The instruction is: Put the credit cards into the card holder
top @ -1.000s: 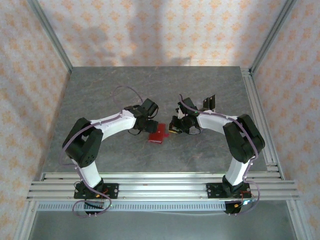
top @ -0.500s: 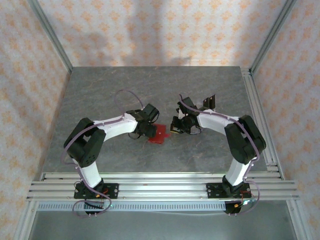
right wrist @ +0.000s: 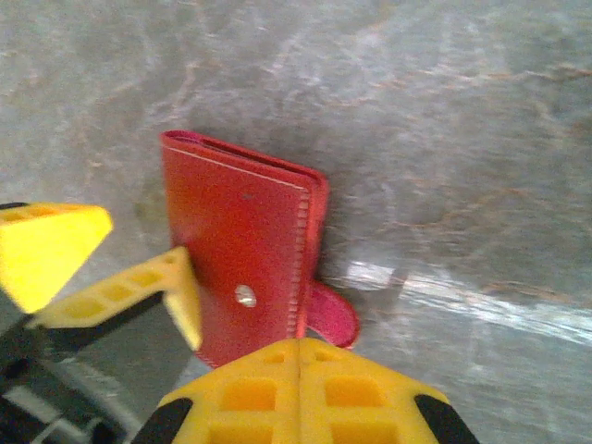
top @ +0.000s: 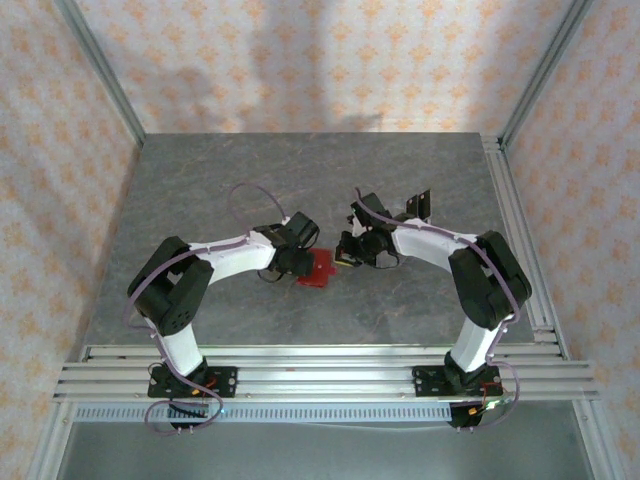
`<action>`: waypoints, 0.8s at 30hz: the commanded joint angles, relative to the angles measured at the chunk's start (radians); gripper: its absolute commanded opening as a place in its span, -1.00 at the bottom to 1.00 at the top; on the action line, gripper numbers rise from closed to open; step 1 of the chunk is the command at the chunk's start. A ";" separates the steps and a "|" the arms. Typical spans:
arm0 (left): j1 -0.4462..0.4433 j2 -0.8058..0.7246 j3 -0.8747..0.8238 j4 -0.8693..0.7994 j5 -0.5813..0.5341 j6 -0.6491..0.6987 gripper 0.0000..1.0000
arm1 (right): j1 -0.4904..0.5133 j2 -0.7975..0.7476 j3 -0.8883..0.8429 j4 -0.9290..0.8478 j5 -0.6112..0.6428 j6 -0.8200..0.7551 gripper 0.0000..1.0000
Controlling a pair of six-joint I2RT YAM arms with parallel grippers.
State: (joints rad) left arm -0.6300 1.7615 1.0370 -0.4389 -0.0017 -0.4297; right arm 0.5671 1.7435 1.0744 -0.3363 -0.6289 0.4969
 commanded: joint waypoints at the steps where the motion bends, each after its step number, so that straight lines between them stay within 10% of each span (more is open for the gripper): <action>1: -0.010 0.021 -0.042 -0.028 -0.030 -0.021 0.44 | 0.022 0.007 0.052 0.021 -0.014 0.019 -1.00; 9: -0.010 0.024 -0.042 -0.021 -0.026 -0.021 0.44 | 0.033 -0.005 0.091 -0.072 0.071 -0.009 -1.00; 15: -0.010 0.027 -0.046 -0.012 -0.022 -0.021 0.44 | 0.060 -0.026 0.130 -0.240 0.245 -0.058 -0.28; 24: -0.010 0.032 -0.054 0.000 -0.017 -0.021 0.43 | 0.089 0.038 0.180 -0.272 0.249 -0.063 -0.27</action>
State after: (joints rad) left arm -0.6350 1.7607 1.0252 -0.4171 -0.0048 -0.4477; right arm 0.6476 1.7538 1.2201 -0.5625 -0.4168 0.4477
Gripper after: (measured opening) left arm 0.716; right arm 0.373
